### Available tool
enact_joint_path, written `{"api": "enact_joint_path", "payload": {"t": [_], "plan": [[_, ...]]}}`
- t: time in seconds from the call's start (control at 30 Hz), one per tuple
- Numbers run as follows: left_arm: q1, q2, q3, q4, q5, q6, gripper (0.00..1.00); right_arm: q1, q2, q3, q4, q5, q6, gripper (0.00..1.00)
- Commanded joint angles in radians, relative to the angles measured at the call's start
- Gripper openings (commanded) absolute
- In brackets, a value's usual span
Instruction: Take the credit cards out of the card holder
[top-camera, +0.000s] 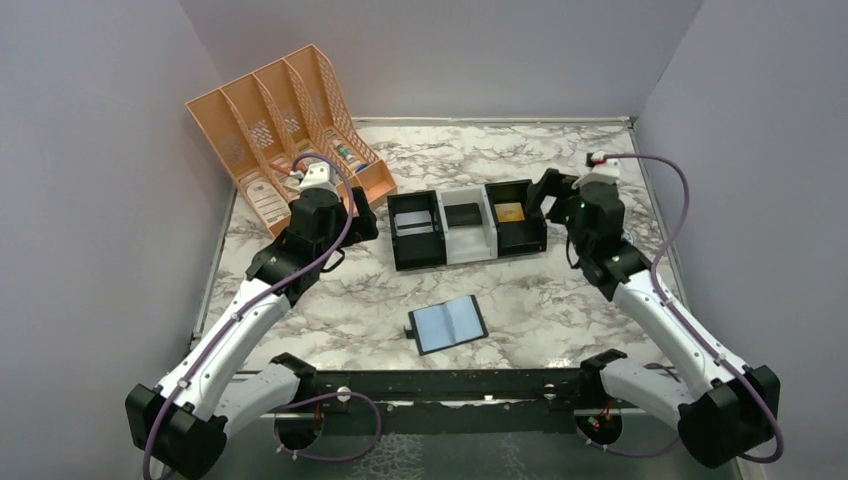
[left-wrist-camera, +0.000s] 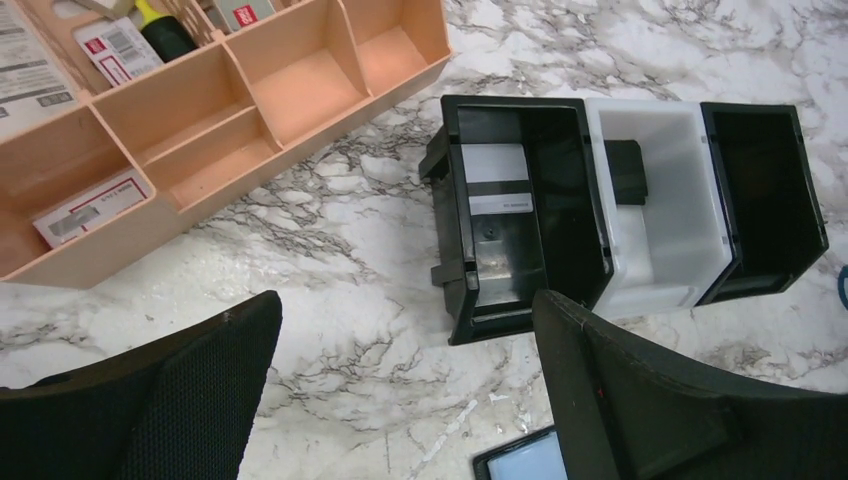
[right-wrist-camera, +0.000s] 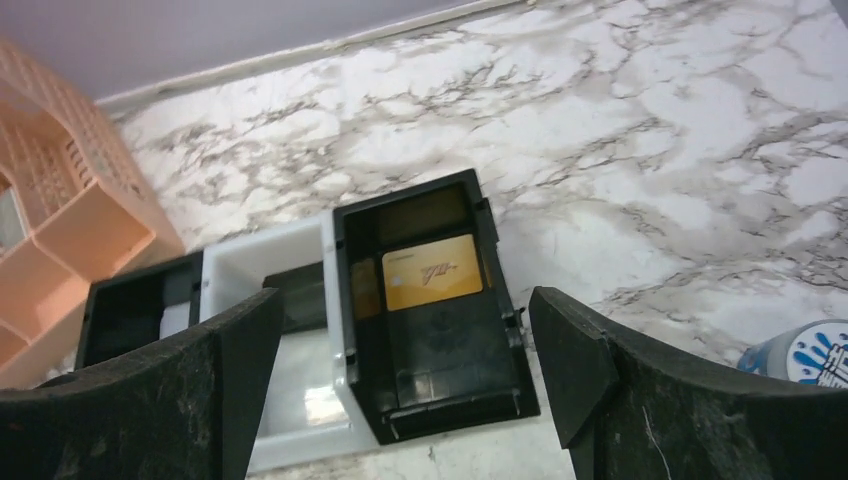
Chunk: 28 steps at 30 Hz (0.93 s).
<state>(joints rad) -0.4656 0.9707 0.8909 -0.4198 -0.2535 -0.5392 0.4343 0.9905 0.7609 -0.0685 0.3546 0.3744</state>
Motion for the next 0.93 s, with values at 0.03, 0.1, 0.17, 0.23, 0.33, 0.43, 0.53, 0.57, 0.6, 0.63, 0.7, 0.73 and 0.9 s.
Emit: {"api": "enact_joint_path", "payload": {"t": [0.03, 0.1, 0.17, 0.23, 0.33, 0.43, 0.53, 0.57, 0.6, 0.63, 0.7, 0.73, 0.9], "plan": [[0.002, -0.041, 0.066, -0.079, -0.162, 0.013, 0.99, -0.112, 0.069, 0.176, -0.053, -0.340, -0.017, 0.94], [0.002, -0.042, 0.102, -0.098, -0.202, 0.045, 0.99, -0.112, 0.085, 0.254, -0.073, -0.384, -0.053, 0.94], [0.002, -0.040, 0.148, -0.108, -0.250, 0.068, 0.99, -0.112, 0.083, 0.320, -0.070, -0.414, -0.072, 0.94], [0.002, -0.036, 0.204, -0.116, -0.291, 0.098, 0.99, -0.112, 0.077, 0.367, -0.042, -0.456, -0.102, 0.95], [0.002, -0.028, 0.293, -0.134, -0.348, 0.138, 0.99, -0.112, 0.088, 0.438, -0.040, -0.491, -0.167, 0.95], [0.002, -0.032, 0.351, -0.146, -0.390, 0.172, 0.99, -0.112, 0.110, 0.489, -0.090, -0.473, -0.224, 0.96], [0.002, -0.045, 0.367, -0.148, -0.407, 0.186, 0.99, -0.112, 0.107, 0.473, -0.102, -0.428, -0.253, 0.97], [0.002, -0.047, 0.367, -0.148, -0.412, 0.190, 0.99, -0.112, 0.102, 0.461, -0.099, -0.421, -0.261, 0.98], [0.002, -0.046, 0.367, -0.149, -0.417, 0.194, 0.99, -0.112, 0.097, 0.448, -0.094, -0.414, -0.267, 0.98], [0.002, -0.048, 0.364, -0.149, -0.421, 0.197, 0.99, -0.112, 0.095, 0.440, -0.087, -0.404, -0.268, 0.99], [0.002, -0.056, 0.351, -0.148, -0.433, 0.197, 0.99, -0.112, 0.093, 0.441, -0.086, -0.404, -0.267, 0.99], [0.002, -0.056, 0.349, -0.149, -0.435, 0.198, 0.99, -0.112, 0.092, 0.441, -0.085, -0.416, -0.267, 0.99], [0.002, -0.062, 0.338, -0.147, -0.422, 0.199, 0.99, -0.112, 0.093, 0.436, -0.079, -0.420, -0.265, 1.00]]}}
